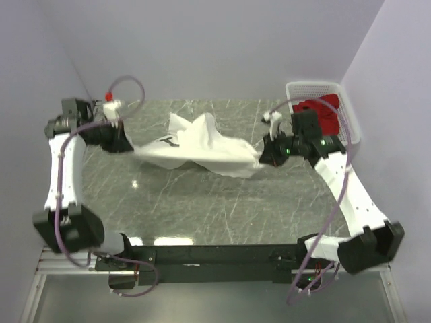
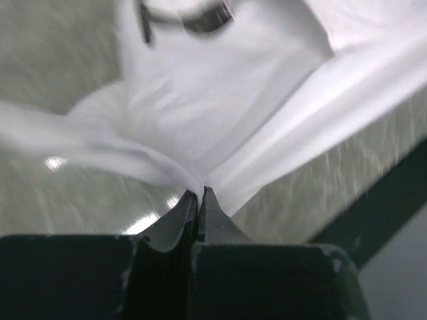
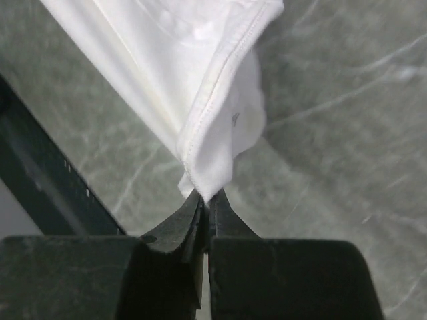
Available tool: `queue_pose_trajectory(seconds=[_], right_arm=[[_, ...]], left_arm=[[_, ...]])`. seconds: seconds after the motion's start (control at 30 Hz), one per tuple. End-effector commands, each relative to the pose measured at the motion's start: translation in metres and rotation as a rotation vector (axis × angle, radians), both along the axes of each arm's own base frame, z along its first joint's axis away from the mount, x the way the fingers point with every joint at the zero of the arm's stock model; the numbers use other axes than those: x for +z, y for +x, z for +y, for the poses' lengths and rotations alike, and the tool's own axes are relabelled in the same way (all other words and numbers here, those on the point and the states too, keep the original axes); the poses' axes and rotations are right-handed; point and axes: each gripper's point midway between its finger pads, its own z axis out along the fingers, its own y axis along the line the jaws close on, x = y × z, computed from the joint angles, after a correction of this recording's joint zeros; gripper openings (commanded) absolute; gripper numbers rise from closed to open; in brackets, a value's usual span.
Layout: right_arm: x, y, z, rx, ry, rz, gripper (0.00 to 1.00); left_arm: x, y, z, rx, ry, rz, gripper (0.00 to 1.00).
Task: Fold and stack the t-shirts
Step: Flatten the tshirt out
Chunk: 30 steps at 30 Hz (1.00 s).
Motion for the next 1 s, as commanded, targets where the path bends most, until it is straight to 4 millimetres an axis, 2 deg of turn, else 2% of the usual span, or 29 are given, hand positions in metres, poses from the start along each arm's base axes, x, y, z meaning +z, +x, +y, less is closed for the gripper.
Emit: queue_pose_trajectory(seconds=[0.0,0.03,0.07,0.1,0.13,0.17,0.23,0.33,0.4,0.43,0.47,0.5,0.53,0.57,0.6,0.63,0.67,0.7,0.73,0.77,0.8,0.83,0.87,0.9,0.93,0.97], right_arm=[[-0.058,-0.047,-0.030,0.033,-0.147,0.072,0.00],[-0.066,-0.051,-0.034,0.037,-0.170,0.066,0.01],[-0.075,-0.056,-0.033,0.056,-0.183,0.083,0.14],[-0.086,-0.069,-0.032,0.095,-0.205,0.136,0.28],[-0.091,-0.073,-0.033,0.135,-0.221,0.150,0.53],[-0.098,-0.075,-0.033,0.150,-0.231,0.187,0.61],[-0.100,-0.080,-0.035,0.168,-0.240,0.215,0.70],[-0.091,-0.072,-0.027,0.155,-0.198,0.188,0.72],[-0.084,-0.056,-0.021,0.141,-0.176,0.152,0.71],[-0.089,-0.049,-0.018,0.118,-0.172,0.183,0.67],[-0.085,-0.036,-0.014,0.108,-0.162,0.160,0.64],[-0.084,-0.029,-0.011,0.098,-0.153,0.165,0.57],[-0.091,-0.020,-0.006,0.100,-0.153,0.191,0.53],[-0.090,-0.008,-0.001,0.095,-0.143,0.175,0.50],[-0.079,0.006,0.007,0.087,-0.125,0.150,0.45],[-0.087,0.015,0.015,0.095,-0.119,0.180,0.44],[-0.076,0.028,0.030,0.118,-0.099,0.143,0.43],[-0.076,0.034,0.040,0.128,-0.093,0.147,0.42],[-0.090,0.041,0.049,0.145,-0.102,0.180,0.41],[-0.080,0.053,0.061,0.163,-0.088,0.149,0.41],[-0.082,0.055,0.076,0.185,-0.082,0.149,0.40],[-0.095,0.061,0.084,0.192,-0.089,0.175,0.40],[-0.088,0.072,0.096,0.200,-0.076,0.144,0.40],[-0.091,0.075,0.105,0.211,-0.067,0.151,0.40],[-0.107,0.080,0.111,0.215,-0.073,0.183,0.40],[-0.104,0.090,0.118,0.214,-0.066,0.163,0.41]], left_arm=[[-0.053,-0.101,0.004,-0.205,0.181,0.155,0.00],[-0.077,-0.121,0.006,-0.240,0.208,0.205,0.12],[-0.087,-0.133,0.015,-0.251,0.270,0.232,0.29],[-0.092,-0.143,0.018,-0.271,0.303,0.233,0.47],[-0.104,-0.150,0.022,-0.287,0.332,0.253,0.67],[-0.107,-0.151,0.027,-0.273,0.358,0.256,0.76],[-0.106,-0.149,0.032,-0.272,0.388,0.240,0.90],[-0.090,-0.124,0.026,-0.225,0.338,0.180,0.93],[-0.089,-0.107,0.022,-0.203,0.279,0.202,0.92],[-0.082,-0.097,0.021,-0.176,0.254,0.201,0.91],[-0.087,-0.088,0.020,-0.168,0.225,0.231,0.89],[-0.081,-0.077,0.019,-0.152,0.200,0.217,0.88],[-0.080,-0.071,0.017,-0.110,0.168,0.239,0.87],[-0.084,-0.064,0.016,-0.098,0.143,0.267,0.87],[-0.080,-0.056,0.015,-0.084,0.127,0.258,0.86],[-0.080,-0.053,0.013,-0.057,0.096,0.281,0.85],[-0.083,-0.049,0.012,-0.049,0.075,0.309,0.84],[-0.083,-0.047,0.012,-0.041,0.062,0.320,0.83],[-0.085,-0.046,0.011,-0.022,0.047,0.344,0.83],[-0.089,-0.046,0.012,-0.006,0.037,0.369,0.83],[-0.092,-0.048,0.013,0.008,0.030,0.391,0.83],[-0.095,-0.049,0.014,0.028,0.022,0.411,0.83],[-0.096,-0.051,0.017,0.047,0.019,0.424,0.83],[-0.099,-0.055,0.018,0.058,0.010,0.441,0.83],[-0.100,-0.058,0.022,0.074,0.003,0.457,0.83],[-0.100,-0.060,0.024,0.084,0.004,0.463,0.83]])
